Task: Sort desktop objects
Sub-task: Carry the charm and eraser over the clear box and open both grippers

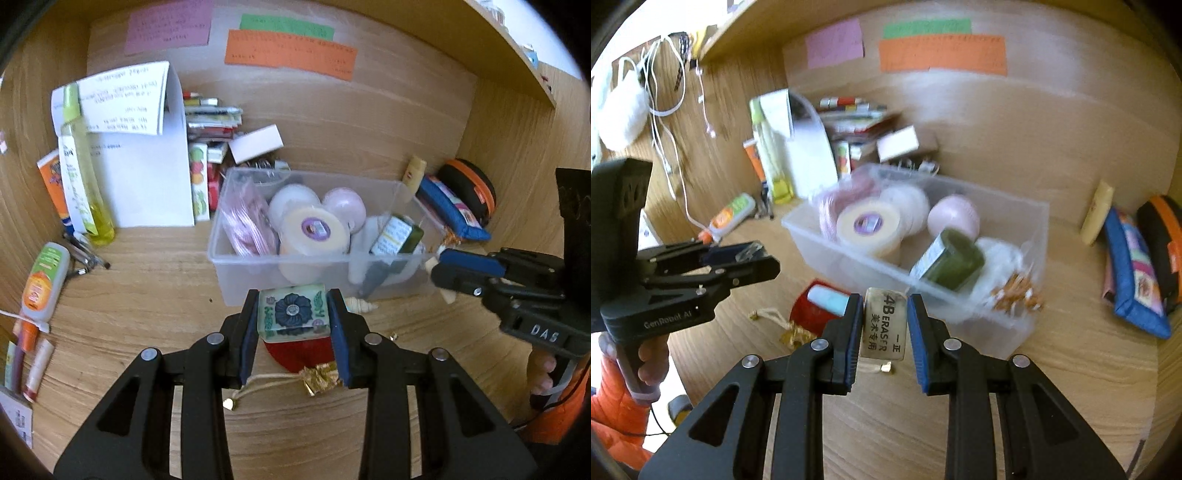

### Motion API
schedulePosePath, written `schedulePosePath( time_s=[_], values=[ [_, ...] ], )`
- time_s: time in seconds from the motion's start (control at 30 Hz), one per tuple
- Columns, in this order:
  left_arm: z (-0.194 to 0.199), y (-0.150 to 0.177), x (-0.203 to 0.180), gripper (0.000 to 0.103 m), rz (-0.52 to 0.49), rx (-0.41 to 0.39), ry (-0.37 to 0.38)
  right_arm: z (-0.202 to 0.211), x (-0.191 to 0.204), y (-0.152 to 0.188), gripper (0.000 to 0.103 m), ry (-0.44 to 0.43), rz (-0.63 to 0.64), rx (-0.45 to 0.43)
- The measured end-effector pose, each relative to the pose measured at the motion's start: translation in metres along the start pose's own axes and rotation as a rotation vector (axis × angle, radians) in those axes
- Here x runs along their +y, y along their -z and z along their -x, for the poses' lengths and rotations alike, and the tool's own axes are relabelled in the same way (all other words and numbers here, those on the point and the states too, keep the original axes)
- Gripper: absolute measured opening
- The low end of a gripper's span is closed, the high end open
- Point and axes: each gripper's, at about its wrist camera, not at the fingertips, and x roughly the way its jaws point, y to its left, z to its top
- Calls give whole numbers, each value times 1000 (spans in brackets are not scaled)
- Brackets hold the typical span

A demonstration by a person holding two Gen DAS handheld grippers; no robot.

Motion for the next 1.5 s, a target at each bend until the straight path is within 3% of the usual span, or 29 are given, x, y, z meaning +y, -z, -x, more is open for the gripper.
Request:
schedulePosePath(
  time_s=[0.43,0.7,1.07,1.4,1.5],
  values=[
    [3,-35,24,35,20,-55,-43,9,-19,-40,22,35,-30,-95],
    [-16,-50,32,35,13,-41,-34,-17,-23,-56,22,4,-47,-69],
    [-57,-54,42,35,15,37,-18,-56,-27,-66,22,57,-45,-32],
    [-65,-53,36,35,-14,47,-40,-63,-23,-64,22,59,-22,-16],
    [-63,-53,34,35,-17,45,-47,-65,-20,-63,27,77,-7,-12]
  ],
)
